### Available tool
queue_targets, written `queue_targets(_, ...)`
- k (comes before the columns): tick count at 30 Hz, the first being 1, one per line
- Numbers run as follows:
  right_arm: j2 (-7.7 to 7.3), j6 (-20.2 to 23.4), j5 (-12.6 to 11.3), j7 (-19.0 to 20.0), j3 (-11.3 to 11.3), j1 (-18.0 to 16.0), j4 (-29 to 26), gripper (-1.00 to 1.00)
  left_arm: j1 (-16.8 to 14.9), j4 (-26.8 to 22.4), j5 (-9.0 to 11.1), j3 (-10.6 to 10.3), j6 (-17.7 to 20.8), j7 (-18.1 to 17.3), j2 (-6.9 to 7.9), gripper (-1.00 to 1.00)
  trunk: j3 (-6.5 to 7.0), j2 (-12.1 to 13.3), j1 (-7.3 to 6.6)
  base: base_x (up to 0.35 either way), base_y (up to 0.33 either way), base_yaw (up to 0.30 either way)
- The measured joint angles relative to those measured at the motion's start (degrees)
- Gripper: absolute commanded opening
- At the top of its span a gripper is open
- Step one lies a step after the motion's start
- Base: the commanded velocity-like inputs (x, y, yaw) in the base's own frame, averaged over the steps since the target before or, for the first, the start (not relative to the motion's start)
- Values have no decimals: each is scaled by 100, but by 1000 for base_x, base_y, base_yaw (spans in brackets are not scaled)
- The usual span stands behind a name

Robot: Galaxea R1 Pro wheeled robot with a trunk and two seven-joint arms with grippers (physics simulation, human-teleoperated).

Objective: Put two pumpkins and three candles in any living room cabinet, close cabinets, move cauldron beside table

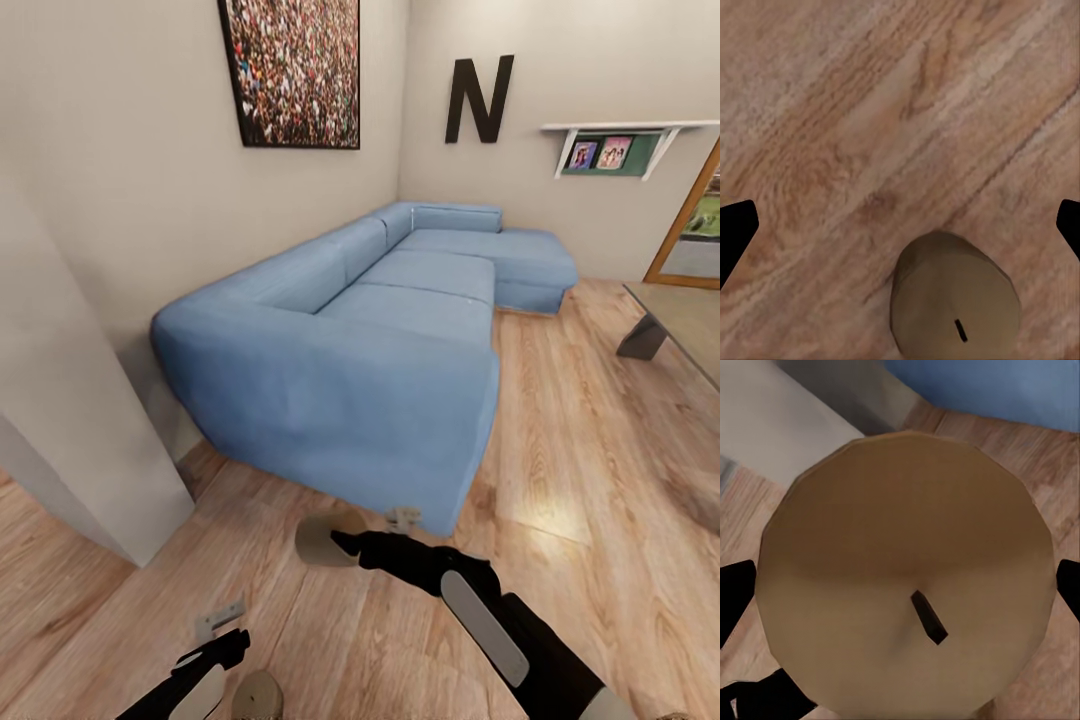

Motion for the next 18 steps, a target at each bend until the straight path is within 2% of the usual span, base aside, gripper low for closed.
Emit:
queue_targets(4, -3, 58, 0, -3, 7, -1, -304, -100, 0, 10, 12, 10, 22, -9, -6, 100, -72, -160, 88, 0, 0, 0)
queue_targets(10, -2, 80, 12, -4, 9, -1, -423, -100, 0, 59, 24, -1, 262, -48, -94, 100, -180, -401, 220, 0, 0, 0)
queue_targets(14, 3, 81, 15, -4, 12, 0, -429, -100, -1, 77, 31, -9, 318, -373, -185, 100, -252, -561, 308, 0, 0, 0)
queue_targets(18, 4, 81, 16, -4, 16, -1, -430, -100, -1, 76, 31, -10, 449, -527, -199, 100, -327, -688, 379, 0, 0, 0)
